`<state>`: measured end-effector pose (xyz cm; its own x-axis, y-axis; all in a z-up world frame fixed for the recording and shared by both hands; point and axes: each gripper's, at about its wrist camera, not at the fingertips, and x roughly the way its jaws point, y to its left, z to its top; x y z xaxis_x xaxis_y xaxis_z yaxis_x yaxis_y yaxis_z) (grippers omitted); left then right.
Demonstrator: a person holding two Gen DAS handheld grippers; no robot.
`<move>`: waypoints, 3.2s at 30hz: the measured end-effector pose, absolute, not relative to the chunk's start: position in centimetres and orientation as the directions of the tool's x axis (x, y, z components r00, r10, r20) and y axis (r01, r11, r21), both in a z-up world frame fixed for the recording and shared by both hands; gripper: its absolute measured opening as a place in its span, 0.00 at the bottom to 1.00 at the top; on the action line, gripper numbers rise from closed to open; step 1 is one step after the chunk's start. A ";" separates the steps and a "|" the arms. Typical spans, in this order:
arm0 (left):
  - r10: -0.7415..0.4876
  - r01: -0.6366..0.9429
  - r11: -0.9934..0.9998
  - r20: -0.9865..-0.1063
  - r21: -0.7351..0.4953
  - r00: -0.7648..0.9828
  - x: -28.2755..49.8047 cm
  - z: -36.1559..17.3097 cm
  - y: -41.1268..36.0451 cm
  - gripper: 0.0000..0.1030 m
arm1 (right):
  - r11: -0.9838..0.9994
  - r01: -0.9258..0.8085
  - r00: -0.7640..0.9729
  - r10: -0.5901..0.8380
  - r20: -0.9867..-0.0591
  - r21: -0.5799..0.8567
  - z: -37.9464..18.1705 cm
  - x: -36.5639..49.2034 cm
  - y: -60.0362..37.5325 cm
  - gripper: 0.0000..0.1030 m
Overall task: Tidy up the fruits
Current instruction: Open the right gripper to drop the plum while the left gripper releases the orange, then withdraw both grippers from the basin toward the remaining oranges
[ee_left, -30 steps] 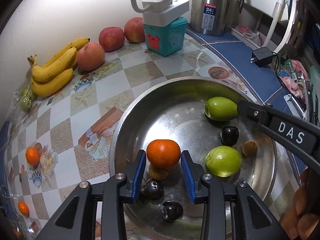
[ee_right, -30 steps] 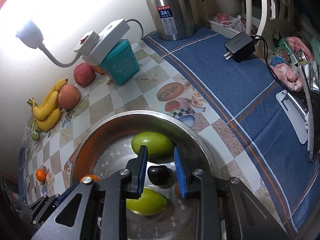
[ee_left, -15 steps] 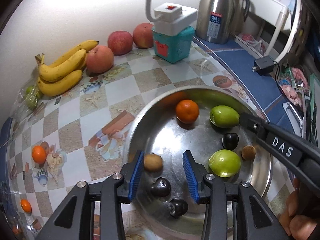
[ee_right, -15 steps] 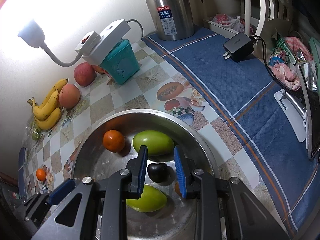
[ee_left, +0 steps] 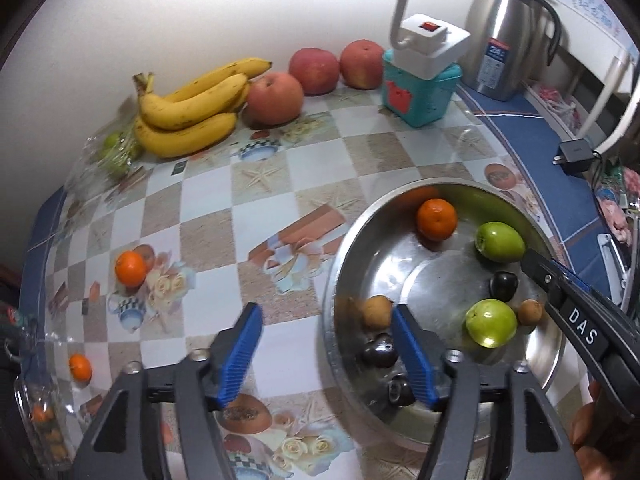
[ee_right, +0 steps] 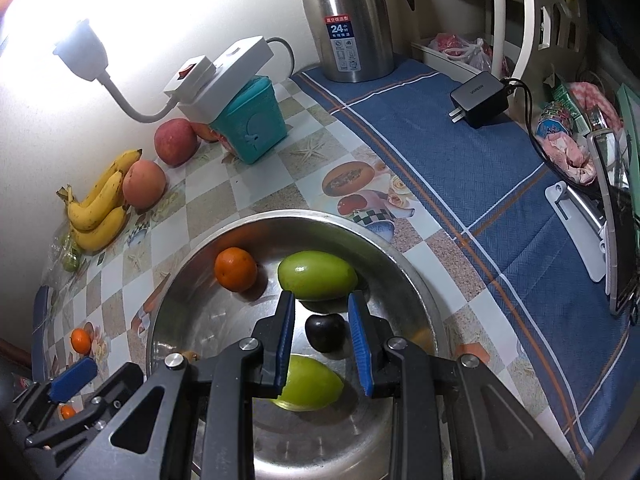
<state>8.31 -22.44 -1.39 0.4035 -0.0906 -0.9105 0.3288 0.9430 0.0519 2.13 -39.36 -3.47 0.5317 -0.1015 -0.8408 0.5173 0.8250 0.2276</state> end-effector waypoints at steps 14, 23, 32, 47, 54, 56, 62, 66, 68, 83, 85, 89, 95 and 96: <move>-0.040 0.266 0.962 -0.927 0.065 0.372 8.8 -2.0 -21.0 0.97 | 0.860 0.482 0.496 -0.108 -0.861 0.170 -3.8 3.1 -37.5 0.69; -0.036 0.258 0.964 -0.929 0.065 0.368 8.8 -2.0 -20.3 1.00 | 0.863 0.482 0.487 -0.124 -0.864 0.148 -3.9 3.3 -37.0 0.82; -0.037 0.243 0.968 -0.933 0.054 0.358 9.2 -2.0 -19.0 1.00 | 0.861 0.485 0.501 -0.130 -0.856 0.153 -3.8 3.4 -36.5 0.95; -0.049 0.198 0.980 -0.941 0.019 0.335 10.6 -2.4 -15.0 1.00 | 0.859 0.478 0.535 -0.119 -0.836 0.183 -3.1 3.5 -35.3 0.95; -0.031 0.158 0.987 -0.939 0.025 0.343 11.4 -2.6 -11.9 1.00 | 0.878 0.439 0.573 -0.111 -0.812 0.190 -1.6 4.1 -33.2 0.95; -0.048 0.124 0.992 -0.932 -0.003 0.359 11.7 -2.3 -10.5 1.00 | 0.887 0.420 0.583 -0.102 -0.806 0.192 -1.2 4.3 -32.2 0.95; -0.062 0.034 0.998 -0.921 -0.053 0.384 12.3 -1.9 -6.3 1.00 | 0.915 0.356 0.598 -0.066 -0.799 0.191 -0.5 5.1 -29.2 0.95; -0.064 -0.026 0.996 -0.919 -0.080 0.389 12.5 -2.1 -3.6 1.00 | 0.931 0.315 0.604 -0.045 -0.795 0.187 -0.2 5.7 -27.3 0.95; -0.059 -0.044 0.996 -0.917 -0.083 0.394 12.5 -2.2 -2.5 1.00 | 0.937 0.295 0.605 -0.032 -0.796 0.187 -0.1 6.1 -26.3 0.95; -0.022 -0.080 0.995 -0.902 -0.063 0.431 12.3 -1.9 2.5 1.00 | 0.971 0.160 0.569 0.058 -0.820 0.179 -1.1 8.5 -19.3 0.95; -0.021 -0.088 0.994 -0.902 -0.065 0.430 12.2 -2.0 3.0 1.00 | 0.974 0.143 0.565 0.067 -0.823 0.177 -1.3 8.7 -18.4 0.95; -0.006 -0.094 0.994 -0.904 -0.051 0.426 12.1 -2.0 3.6 1.00 | 0.977 0.116 0.556 0.087 -0.827 0.180 -1.6 9.0 -17.1 0.95; 0.027 -0.097 0.995 -0.906 -0.015 0.423 12.0 -2.2 4.4 1.00 | 0.979 0.088 0.544 0.107 -0.833 0.184 -2.1 9.5 -15.6 0.95; 0.036 -0.095 0.995 -0.905 -0.005 0.424 11.9 -2.2 4.5 1.00 | 0.979 0.084 0.541 0.112 -0.834 0.186 -2.2 9.7 -15.3 0.95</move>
